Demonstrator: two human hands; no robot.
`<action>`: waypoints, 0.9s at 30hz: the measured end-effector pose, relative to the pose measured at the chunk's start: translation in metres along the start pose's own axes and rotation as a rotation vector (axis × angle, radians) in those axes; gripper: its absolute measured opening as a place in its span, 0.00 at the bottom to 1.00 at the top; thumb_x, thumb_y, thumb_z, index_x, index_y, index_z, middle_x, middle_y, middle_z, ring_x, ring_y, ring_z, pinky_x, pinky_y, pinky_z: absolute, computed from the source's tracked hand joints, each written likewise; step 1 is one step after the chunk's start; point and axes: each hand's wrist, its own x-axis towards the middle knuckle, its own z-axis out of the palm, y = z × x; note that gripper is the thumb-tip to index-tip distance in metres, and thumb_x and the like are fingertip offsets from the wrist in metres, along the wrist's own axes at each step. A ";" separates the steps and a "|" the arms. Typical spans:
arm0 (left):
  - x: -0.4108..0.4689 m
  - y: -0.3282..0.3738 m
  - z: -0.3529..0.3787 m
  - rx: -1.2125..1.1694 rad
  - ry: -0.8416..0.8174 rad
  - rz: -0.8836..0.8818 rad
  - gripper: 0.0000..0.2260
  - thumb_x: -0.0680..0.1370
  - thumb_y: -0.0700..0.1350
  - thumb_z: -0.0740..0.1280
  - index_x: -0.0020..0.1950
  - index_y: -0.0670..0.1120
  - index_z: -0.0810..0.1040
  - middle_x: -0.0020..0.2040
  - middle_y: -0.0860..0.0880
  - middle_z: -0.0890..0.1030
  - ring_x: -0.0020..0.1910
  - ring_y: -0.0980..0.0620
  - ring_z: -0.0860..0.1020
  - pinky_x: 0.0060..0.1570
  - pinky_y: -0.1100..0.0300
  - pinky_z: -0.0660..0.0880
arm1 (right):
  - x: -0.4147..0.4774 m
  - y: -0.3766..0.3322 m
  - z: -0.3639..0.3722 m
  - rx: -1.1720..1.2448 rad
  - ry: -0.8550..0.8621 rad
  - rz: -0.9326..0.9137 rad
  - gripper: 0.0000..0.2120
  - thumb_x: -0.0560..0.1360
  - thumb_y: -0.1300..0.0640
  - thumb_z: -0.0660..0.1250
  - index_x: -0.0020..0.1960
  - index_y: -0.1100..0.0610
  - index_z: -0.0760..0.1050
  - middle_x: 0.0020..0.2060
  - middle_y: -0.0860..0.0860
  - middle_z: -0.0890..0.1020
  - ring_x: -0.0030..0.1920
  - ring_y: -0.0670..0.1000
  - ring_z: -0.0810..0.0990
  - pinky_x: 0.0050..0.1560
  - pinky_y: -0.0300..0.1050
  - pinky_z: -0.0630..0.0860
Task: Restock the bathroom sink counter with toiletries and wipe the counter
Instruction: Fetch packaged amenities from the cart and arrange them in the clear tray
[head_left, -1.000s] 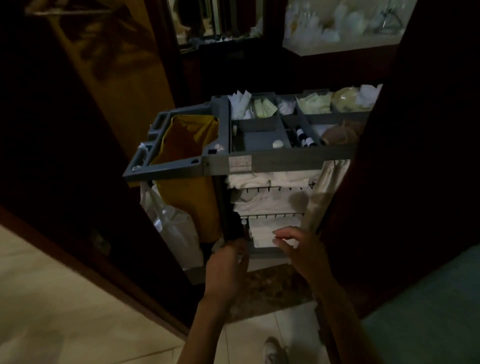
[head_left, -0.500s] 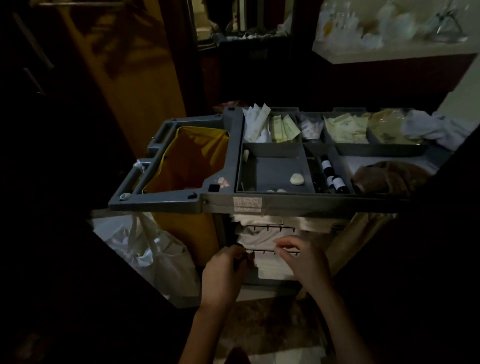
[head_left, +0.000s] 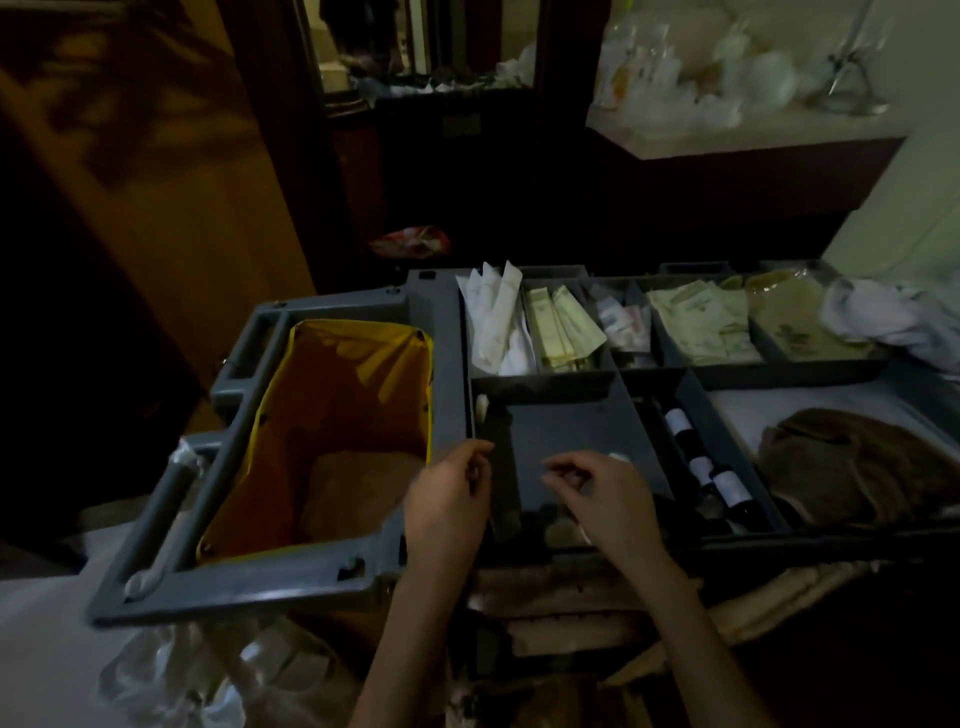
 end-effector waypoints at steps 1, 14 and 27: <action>0.016 -0.004 -0.001 -0.001 0.018 0.013 0.11 0.78 0.41 0.66 0.59 0.50 0.80 0.47 0.51 0.82 0.43 0.54 0.79 0.42 0.55 0.78 | 0.014 -0.002 0.002 -0.007 0.001 -0.001 0.05 0.74 0.53 0.72 0.49 0.48 0.81 0.39 0.37 0.78 0.41 0.38 0.77 0.42 0.26 0.71; 0.110 -0.034 0.010 -0.030 -0.119 0.055 0.10 0.78 0.45 0.65 0.59 0.51 0.79 0.51 0.52 0.82 0.50 0.53 0.79 0.44 0.61 0.74 | 0.123 -0.002 0.038 0.015 0.156 0.151 0.05 0.73 0.57 0.72 0.49 0.53 0.82 0.41 0.46 0.83 0.39 0.39 0.78 0.41 0.27 0.73; 0.131 -0.054 0.014 -0.123 -0.113 0.041 0.11 0.78 0.42 0.66 0.58 0.52 0.80 0.52 0.54 0.82 0.50 0.57 0.79 0.49 0.63 0.76 | 0.248 -0.008 0.102 0.135 0.110 0.348 0.22 0.80 0.59 0.61 0.73 0.59 0.63 0.68 0.58 0.71 0.67 0.58 0.71 0.64 0.49 0.68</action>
